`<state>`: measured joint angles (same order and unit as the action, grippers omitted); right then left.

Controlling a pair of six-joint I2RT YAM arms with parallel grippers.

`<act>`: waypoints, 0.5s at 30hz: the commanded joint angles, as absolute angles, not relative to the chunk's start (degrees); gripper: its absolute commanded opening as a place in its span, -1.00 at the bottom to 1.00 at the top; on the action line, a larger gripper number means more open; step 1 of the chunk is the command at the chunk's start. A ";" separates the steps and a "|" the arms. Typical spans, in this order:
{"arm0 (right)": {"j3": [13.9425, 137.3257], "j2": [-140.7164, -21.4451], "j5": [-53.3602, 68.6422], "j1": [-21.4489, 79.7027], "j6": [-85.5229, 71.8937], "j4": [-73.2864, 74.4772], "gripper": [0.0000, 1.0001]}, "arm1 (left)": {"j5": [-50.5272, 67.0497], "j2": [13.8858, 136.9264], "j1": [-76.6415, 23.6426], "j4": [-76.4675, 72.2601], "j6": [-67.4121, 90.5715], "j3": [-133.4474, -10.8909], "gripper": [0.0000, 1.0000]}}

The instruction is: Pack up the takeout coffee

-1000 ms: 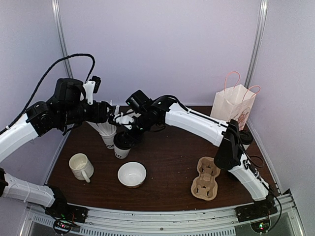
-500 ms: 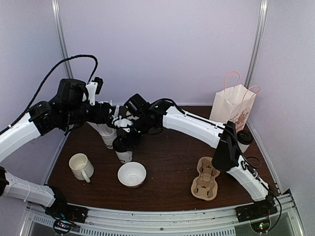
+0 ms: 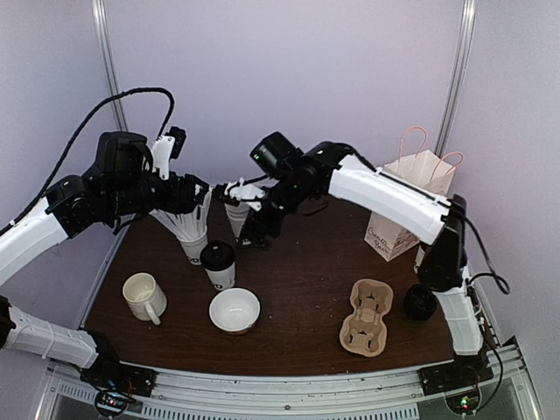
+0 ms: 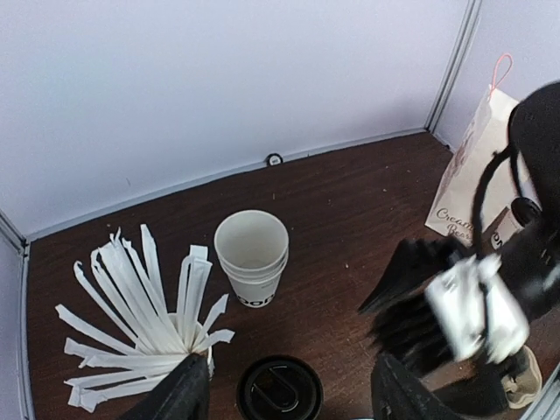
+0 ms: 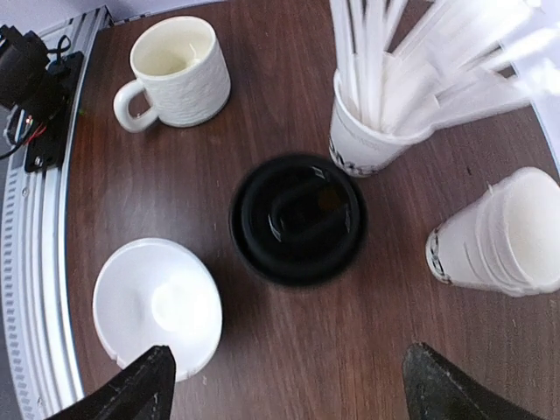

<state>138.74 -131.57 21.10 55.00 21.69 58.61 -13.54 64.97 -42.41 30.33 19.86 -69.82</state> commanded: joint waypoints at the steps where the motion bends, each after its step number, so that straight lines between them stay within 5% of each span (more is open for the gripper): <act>1: 131.06 -115.16 21.09 45.78 23.74 62.44 0.82 | -7.52 66.48 -42.28 31.10 16.00 -71.83 0.29; 15: 116.00 -91.24 24.44 4.50 22.05 60.46 0.61 | 5.50 75.34 -46.08 27.59 11.63 -75.51 0.18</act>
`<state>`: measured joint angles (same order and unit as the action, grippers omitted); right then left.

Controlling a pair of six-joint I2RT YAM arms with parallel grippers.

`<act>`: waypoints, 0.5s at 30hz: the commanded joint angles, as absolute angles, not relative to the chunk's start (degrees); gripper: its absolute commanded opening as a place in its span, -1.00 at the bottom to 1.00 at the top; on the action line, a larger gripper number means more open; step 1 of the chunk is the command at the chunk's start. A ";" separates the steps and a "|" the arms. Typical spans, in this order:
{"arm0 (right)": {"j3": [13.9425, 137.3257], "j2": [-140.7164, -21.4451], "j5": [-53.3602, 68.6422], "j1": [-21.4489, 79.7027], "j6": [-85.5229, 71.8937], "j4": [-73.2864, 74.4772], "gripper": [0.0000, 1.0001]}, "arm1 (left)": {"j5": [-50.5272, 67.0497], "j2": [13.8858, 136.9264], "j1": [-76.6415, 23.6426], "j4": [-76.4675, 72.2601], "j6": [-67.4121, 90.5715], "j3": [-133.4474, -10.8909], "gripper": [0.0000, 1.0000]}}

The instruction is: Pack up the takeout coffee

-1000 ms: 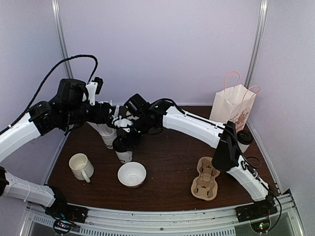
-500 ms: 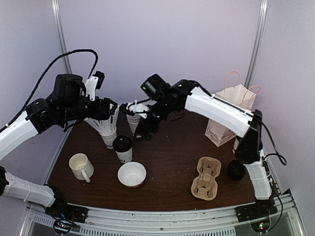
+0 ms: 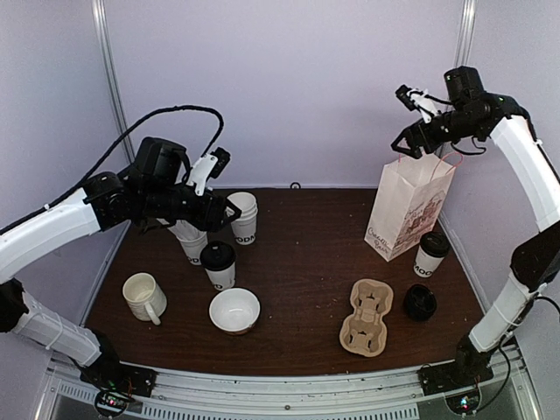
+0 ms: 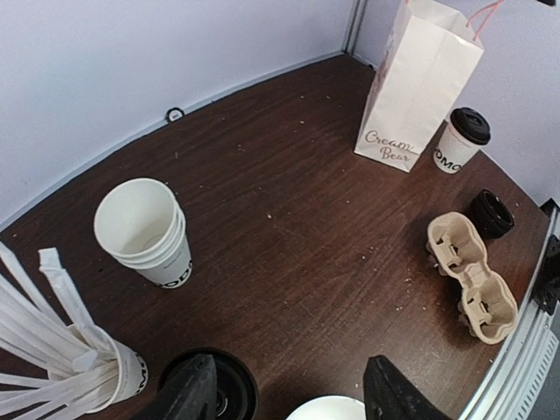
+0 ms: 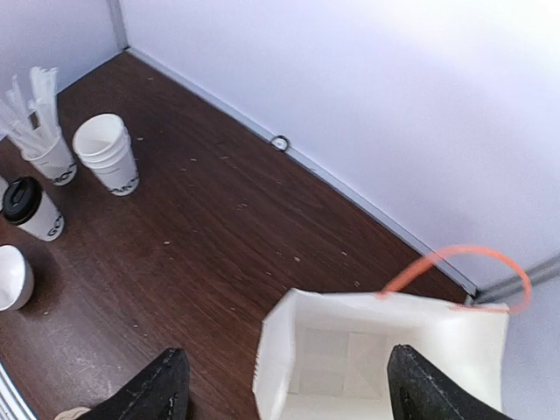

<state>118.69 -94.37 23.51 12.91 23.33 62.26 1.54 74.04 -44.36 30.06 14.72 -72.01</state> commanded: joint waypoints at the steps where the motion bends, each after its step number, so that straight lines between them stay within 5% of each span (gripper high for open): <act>1: 115.33 -90.51 25.21 1.69 21.79 59.71 0.60 | 5.85 75.83 -46.72 27.57 10.95 -75.79 0.18; 15: 114.13 -97.11 24.82 -18.80 21.33 57.99 0.50 | 7.12 80.93 -48.91 27.28 10.14 -78.45 0.18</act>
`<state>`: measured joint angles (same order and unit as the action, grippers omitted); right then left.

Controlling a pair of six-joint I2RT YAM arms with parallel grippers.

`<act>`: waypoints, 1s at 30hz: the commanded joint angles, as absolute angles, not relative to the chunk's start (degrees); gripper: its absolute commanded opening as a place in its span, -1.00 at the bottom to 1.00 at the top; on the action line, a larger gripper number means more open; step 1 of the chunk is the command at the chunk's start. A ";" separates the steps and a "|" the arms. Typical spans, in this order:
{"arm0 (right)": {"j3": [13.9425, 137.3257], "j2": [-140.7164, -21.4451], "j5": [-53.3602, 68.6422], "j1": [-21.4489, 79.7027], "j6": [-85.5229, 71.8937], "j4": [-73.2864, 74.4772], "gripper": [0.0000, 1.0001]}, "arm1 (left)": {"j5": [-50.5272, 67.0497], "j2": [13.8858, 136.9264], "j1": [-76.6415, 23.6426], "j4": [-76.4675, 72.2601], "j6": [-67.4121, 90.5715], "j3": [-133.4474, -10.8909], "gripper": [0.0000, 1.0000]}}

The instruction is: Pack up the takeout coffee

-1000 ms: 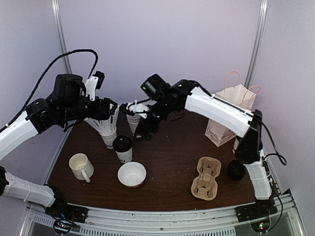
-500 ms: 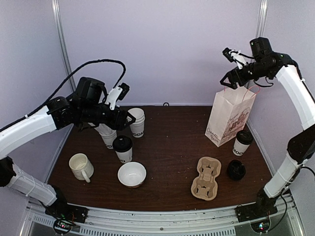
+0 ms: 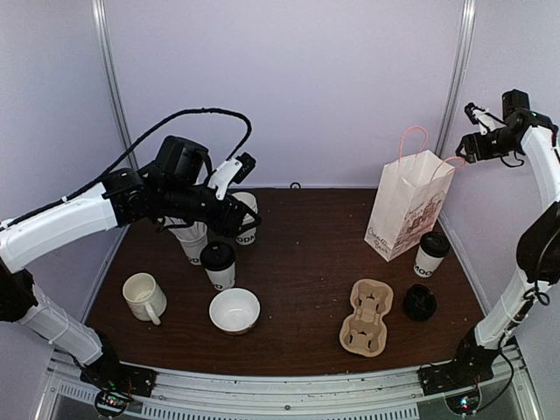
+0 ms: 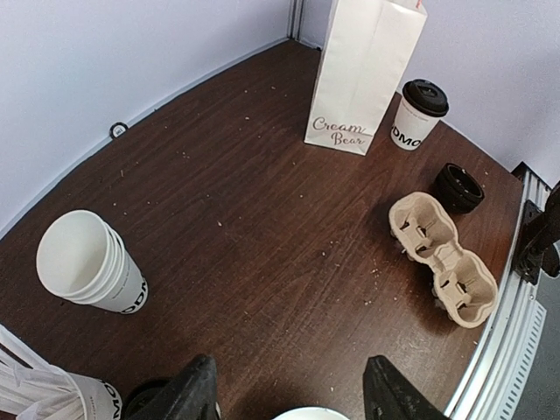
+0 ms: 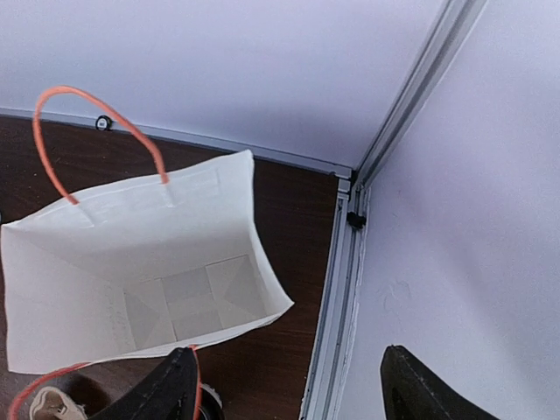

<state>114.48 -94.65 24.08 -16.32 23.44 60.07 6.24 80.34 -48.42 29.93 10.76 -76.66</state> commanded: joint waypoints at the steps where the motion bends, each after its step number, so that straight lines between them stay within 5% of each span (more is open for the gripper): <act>1: 114.01 -97.80 25.16 -19.14 21.01 57.59 0.50 | 7.13 81.16 -48.99 27.27 10.31 -78.48 0.18; 10: 115.28 -104.33 33.01 -19.38 18.87 58.35 0.46 | 6.98 82.17 -49.39 27.33 10.79 -78.05 0.18; 18: 114.18 -107.69 40.38 -18.64 17.82 63.50 0.20 | 6.80 82.30 -49.48 26.29 11.49 -76.92 0.18; 30: 108.35 -106.35 49.17 -9.05 11.11 63.21 0.04 | 6.37 82.87 -49.64 26.24 11.71 -77.01 0.18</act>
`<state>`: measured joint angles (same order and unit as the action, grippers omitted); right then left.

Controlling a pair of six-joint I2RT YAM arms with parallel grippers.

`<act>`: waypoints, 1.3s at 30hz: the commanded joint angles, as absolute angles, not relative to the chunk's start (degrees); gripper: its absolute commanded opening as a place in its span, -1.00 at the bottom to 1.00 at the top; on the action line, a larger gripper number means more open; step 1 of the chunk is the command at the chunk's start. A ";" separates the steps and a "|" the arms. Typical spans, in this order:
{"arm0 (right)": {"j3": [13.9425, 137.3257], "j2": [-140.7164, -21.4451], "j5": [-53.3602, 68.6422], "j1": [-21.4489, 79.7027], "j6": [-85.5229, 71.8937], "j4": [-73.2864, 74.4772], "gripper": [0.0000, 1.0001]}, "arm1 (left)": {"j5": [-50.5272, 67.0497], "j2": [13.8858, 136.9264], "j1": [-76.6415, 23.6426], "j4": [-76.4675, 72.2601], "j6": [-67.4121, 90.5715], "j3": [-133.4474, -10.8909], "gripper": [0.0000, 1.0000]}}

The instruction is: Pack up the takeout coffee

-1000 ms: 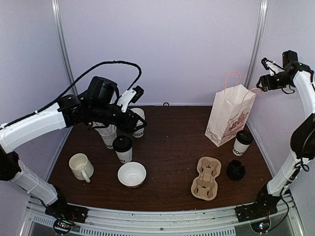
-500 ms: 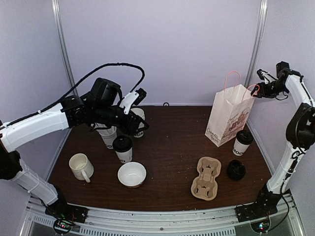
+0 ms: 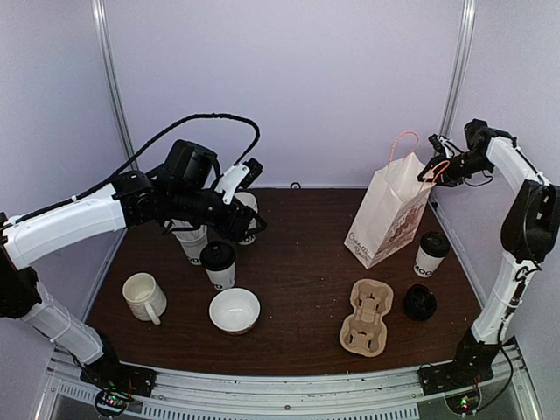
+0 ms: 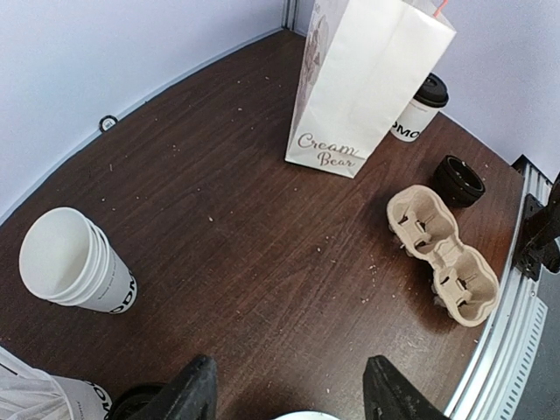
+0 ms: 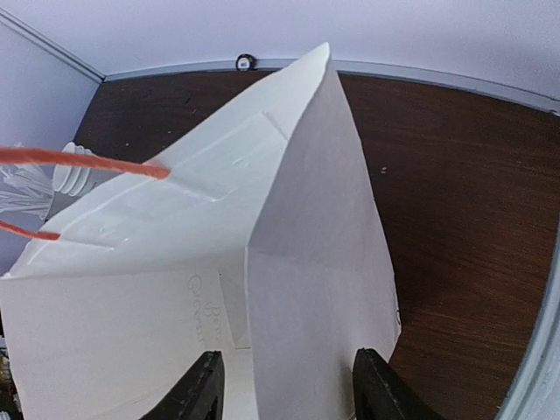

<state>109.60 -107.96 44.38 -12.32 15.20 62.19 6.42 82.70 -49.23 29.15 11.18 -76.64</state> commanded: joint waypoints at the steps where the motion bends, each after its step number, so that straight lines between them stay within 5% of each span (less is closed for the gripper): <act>1: 108.37 -106.41 49.96 -8.06 10.22 63.05 0.04 | 6.15 82.78 -49.66 26.24 11.81 -76.85 0.18; 14: 108.64 -105.42 50.90 6.44 6.61 62.68 0.11 | 7.00 83.42 -50.69 24.51 13.00 -75.59 0.19; 29: 116.12 -101.91 47.27 3.53 14.85 68.82 0.55 | -1.28 89.84 -55.09 16.73 24.68 -80.76 0.27; 39: 103.71 -91.33 40.12 3.43 20.13 66.59 0.54 | -0.41 104.33 -55.01 25.52 27.85 -102.90 0.14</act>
